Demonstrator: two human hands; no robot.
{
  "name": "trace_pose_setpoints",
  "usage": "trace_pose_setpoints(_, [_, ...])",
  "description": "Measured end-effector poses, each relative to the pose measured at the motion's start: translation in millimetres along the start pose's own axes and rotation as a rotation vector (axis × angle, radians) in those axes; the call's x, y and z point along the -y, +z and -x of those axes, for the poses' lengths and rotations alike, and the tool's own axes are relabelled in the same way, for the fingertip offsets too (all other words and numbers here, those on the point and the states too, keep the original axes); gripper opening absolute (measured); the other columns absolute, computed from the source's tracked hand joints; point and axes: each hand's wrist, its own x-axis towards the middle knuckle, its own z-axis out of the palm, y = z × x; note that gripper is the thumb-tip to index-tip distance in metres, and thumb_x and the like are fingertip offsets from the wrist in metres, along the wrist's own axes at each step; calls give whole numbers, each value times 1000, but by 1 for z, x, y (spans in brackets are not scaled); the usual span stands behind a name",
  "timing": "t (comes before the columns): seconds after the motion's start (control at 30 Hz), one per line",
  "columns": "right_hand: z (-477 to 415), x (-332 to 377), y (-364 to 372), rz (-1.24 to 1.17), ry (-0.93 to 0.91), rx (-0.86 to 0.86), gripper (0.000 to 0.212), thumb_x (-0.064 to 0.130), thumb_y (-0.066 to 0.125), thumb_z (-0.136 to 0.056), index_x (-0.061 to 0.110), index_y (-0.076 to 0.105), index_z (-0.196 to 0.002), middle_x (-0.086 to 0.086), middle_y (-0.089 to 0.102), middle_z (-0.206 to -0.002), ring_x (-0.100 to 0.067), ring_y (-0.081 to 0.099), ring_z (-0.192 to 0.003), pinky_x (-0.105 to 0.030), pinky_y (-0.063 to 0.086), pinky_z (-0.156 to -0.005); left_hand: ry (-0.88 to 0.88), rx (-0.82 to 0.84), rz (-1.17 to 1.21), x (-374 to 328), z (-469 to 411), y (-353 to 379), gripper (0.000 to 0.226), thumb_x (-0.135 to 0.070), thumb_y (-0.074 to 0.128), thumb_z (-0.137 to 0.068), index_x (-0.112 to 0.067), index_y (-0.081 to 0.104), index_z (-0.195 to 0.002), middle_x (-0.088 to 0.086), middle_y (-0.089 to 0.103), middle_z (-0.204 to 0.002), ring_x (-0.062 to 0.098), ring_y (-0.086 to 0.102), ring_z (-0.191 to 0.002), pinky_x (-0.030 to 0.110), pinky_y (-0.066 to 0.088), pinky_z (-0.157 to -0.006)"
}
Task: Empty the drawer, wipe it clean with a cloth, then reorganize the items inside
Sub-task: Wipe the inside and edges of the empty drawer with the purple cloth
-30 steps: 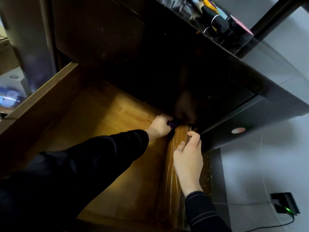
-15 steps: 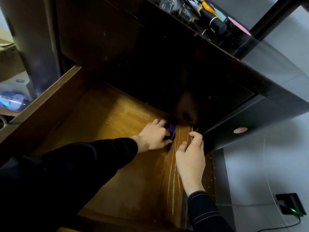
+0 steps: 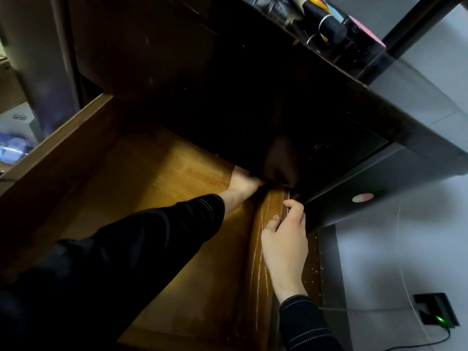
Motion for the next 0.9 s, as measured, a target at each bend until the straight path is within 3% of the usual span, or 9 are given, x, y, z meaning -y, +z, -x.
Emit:
trace_pose_setpoints(0.1, [-1,2,-2,12,-2,3,32,16,49,-101,21,39,-131,-5,52,-124,-12,57,-71,-34,56,-58,20,97,-176,14,1,-3,25,-7,72,-88,-8,68,-113,5,69,-113,21,64,-107,25,51,-88])
trace_pose_setpoints(0.2, [1,3,-3,24,-2,10,31,17,48,-102,20,38,-131,-5,52,-125,-11,57,-70,-33,57,-58,53,196,-336,10,-2,-15,31,-8,73,-88,-12,69,-119,6,68,-121,21,62,-112,22,46,-92])
trace_pose_setpoints(0.33, [1,4,-4,26,-4,5,32,17,47,-103,22,38,-132,-2,52,-123,-10,57,-71,-30,56,-57,26,333,-279,-1,1,-33,26,-2,76,-82,-19,74,-103,-6,71,-97,8,65,-89,7,49,-71])
trace_pose_setpoints(0.43, [1,2,-3,19,-3,-1,32,18,48,-102,22,38,-132,-2,52,-123,-10,58,-72,-30,56,-58,2,256,-83,-5,8,-31,27,0,78,-80,-25,71,-85,-13,70,-83,2,66,-77,5,48,-58])
trace_pose_setpoints(0.5, [2,3,-3,22,0,-3,32,18,48,-102,22,38,-132,-2,52,-124,-12,59,-75,-31,57,-60,33,226,-79,-3,13,-25,21,1,75,-82,-17,74,-92,-6,73,-89,11,69,-85,10,52,-67])
trace_pose_setpoints(0.63, [2,4,-3,25,5,4,31,18,47,-102,24,37,-131,-2,51,-126,-17,61,-81,-38,59,-65,172,290,-396,10,19,-26,28,-1,70,-88,-11,75,-113,2,74,-107,13,68,-98,26,54,-92])
trace_pose_setpoints(0.73, [2,1,-1,9,0,-10,30,19,47,-102,26,37,-130,-1,50,-127,-16,61,-82,-35,59,-65,146,267,-380,8,17,-25,24,-1,70,-88,-13,75,-107,-1,74,-102,9,67,-92,18,52,-84])
trace_pose_setpoints(0.83, [1,-1,-1,-24,28,-12,29,22,47,-103,27,39,-130,3,50,-126,-12,61,-85,-23,53,-63,41,190,-143,-6,17,-19,20,-1,72,-87,-17,70,-97,-7,69,-91,-3,61,-80,1,44,-62])
trace_pose_setpoints(0.9, [1,0,-2,-72,49,-20,28,25,46,-103,30,40,-130,7,50,-122,-10,61,-83,-24,54,-64,30,172,-65,-14,22,-15,19,-2,73,-87,-19,69,-95,-9,69,-89,-2,62,-80,2,46,-59])
